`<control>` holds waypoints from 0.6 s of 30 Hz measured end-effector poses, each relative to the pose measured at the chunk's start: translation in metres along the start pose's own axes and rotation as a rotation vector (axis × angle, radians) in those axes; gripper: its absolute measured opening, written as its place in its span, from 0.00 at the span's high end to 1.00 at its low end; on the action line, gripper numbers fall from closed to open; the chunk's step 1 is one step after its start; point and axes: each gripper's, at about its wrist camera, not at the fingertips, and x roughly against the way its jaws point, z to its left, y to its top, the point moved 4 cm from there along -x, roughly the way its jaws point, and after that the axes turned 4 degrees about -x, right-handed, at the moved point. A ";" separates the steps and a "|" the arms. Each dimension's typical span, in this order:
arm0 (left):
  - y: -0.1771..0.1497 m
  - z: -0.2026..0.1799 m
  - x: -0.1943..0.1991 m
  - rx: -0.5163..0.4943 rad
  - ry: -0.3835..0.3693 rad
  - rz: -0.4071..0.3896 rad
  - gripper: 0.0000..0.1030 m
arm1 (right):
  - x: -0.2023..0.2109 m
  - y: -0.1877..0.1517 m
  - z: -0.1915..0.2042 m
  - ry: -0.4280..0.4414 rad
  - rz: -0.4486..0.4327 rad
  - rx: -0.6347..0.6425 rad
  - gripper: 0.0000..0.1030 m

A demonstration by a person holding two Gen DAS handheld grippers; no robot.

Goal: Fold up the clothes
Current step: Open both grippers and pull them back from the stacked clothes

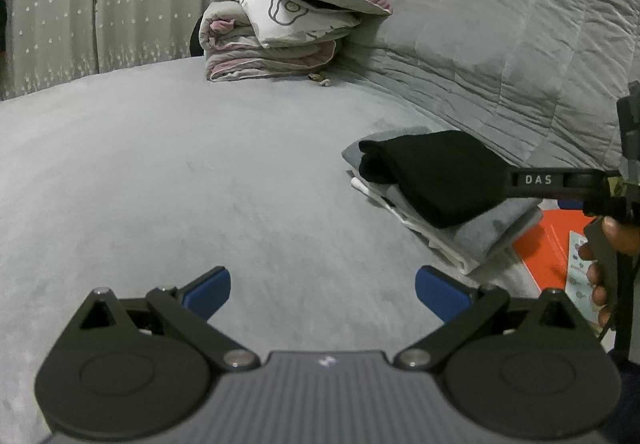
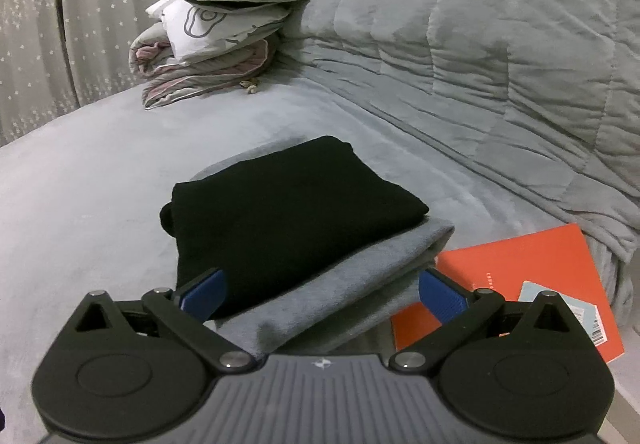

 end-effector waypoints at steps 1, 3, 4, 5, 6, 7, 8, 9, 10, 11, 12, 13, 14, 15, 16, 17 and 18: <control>-0.001 0.000 -0.001 0.000 -0.002 0.005 0.00 | 0.000 0.000 0.000 -0.001 -0.001 0.003 0.00; -0.002 -0.001 -0.003 -0.001 -0.006 0.011 0.00 | 0.000 0.000 0.000 -0.002 -0.002 0.008 0.00; -0.002 -0.001 -0.003 -0.002 -0.007 0.012 0.00 | 0.001 0.000 0.000 -0.004 -0.003 0.012 0.00; -0.002 -0.002 -0.003 -0.004 -0.007 0.012 0.00 | 0.001 0.000 0.000 -0.005 -0.004 0.014 0.00; -0.002 -0.002 -0.003 -0.007 -0.007 0.012 0.00 | 0.001 0.000 0.000 -0.005 -0.004 0.015 0.00; -0.002 -0.003 -0.002 -0.009 -0.009 0.012 0.00 | 0.001 -0.001 0.000 -0.005 -0.004 0.016 0.00; -0.002 -0.003 -0.002 -0.011 -0.012 0.013 0.00 | 0.001 -0.001 0.000 -0.003 -0.004 0.016 0.00; -0.002 -0.003 -0.001 -0.011 -0.013 0.013 0.00 | 0.001 -0.001 0.001 -0.003 -0.003 0.017 0.00; -0.002 -0.003 -0.001 -0.011 -0.014 0.013 0.00 | 0.001 -0.001 0.001 -0.003 -0.002 0.018 0.00; -0.002 -0.003 -0.002 -0.010 -0.014 0.014 0.00 | 0.001 -0.001 0.002 -0.003 -0.001 0.020 0.00; -0.002 -0.003 -0.001 -0.009 -0.015 0.014 0.00 | 0.002 -0.001 0.002 -0.002 0.000 0.022 0.00; -0.002 -0.003 -0.001 -0.009 -0.016 0.014 0.00 | 0.002 -0.001 0.003 -0.001 0.000 0.023 0.00; -0.002 -0.003 -0.001 -0.008 -0.016 0.014 0.00 | 0.002 -0.002 0.004 0.000 0.001 0.026 0.00; -0.002 -0.003 -0.002 -0.007 -0.016 0.014 0.00 | 0.002 -0.002 0.004 0.000 0.001 0.028 0.00; -0.002 -0.003 -0.002 -0.006 -0.017 0.015 0.00 | 0.001 -0.002 0.005 0.000 0.002 0.031 0.00; -0.002 -0.004 -0.002 -0.005 -0.017 0.016 0.00 | 0.001 -0.002 0.006 0.000 0.002 0.033 0.00; -0.003 -0.004 -0.001 -0.004 -0.017 0.016 0.00 | 0.001 -0.002 0.007 0.001 0.003 0.035 0.00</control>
